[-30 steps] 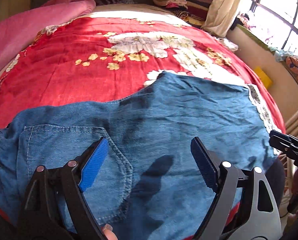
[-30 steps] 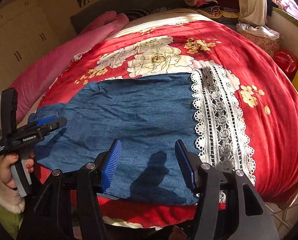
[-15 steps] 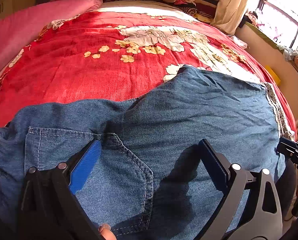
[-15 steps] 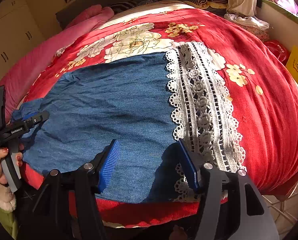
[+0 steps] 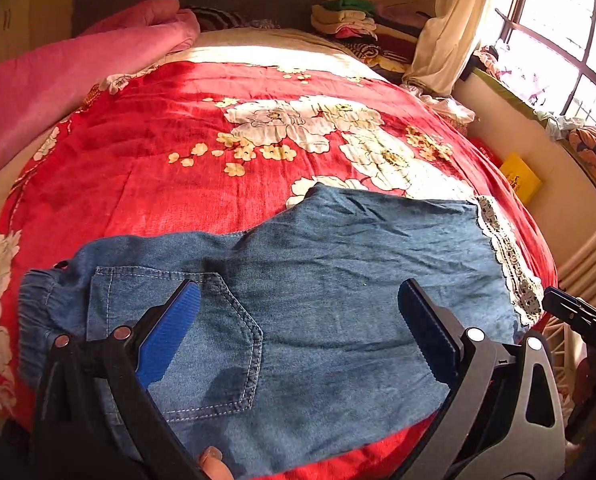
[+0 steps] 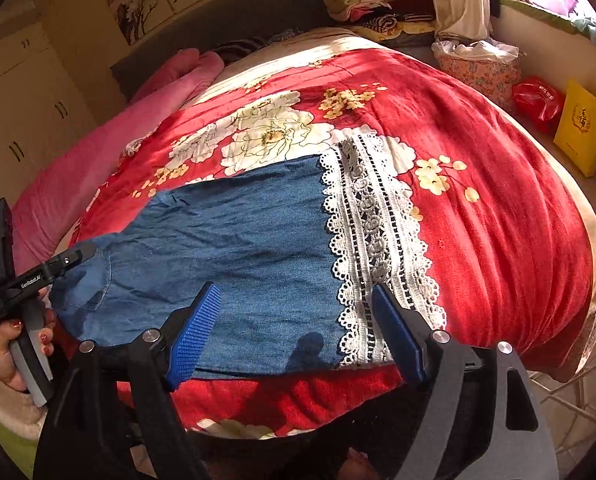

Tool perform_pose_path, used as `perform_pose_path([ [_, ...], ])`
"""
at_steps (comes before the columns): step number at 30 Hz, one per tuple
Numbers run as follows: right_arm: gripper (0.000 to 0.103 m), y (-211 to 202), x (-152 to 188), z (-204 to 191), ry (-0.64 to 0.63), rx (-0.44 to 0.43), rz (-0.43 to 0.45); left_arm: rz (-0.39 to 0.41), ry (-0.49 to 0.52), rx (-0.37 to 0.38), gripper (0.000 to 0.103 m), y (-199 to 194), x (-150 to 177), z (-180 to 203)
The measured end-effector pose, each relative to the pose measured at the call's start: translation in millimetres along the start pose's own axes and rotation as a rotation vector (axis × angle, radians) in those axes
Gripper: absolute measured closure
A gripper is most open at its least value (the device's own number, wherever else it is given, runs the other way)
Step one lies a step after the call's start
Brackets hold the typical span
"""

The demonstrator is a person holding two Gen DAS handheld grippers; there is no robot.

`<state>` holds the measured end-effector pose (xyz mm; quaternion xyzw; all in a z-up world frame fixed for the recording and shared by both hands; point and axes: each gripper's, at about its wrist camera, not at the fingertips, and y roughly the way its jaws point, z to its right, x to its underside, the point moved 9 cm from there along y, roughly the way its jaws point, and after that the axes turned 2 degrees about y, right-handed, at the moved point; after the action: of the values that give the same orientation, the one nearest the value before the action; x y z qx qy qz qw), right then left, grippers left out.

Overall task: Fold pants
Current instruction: 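Release both grippers and smooth the denim flat on the bed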

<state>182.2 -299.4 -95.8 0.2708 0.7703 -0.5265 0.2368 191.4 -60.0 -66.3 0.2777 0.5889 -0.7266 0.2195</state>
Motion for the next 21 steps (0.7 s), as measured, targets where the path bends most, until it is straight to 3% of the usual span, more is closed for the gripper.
perform_pose_path([
  [12,0.017,-42,-10,14,0.026,0.003,0.100,0.050,0.068,0.030,0.010,-25,-18,42],
  [21,0.015,-50,-9,24,0.046,-0.003,0.128,0.053,0.141,0.045,0.010,-19,-30,79],
])
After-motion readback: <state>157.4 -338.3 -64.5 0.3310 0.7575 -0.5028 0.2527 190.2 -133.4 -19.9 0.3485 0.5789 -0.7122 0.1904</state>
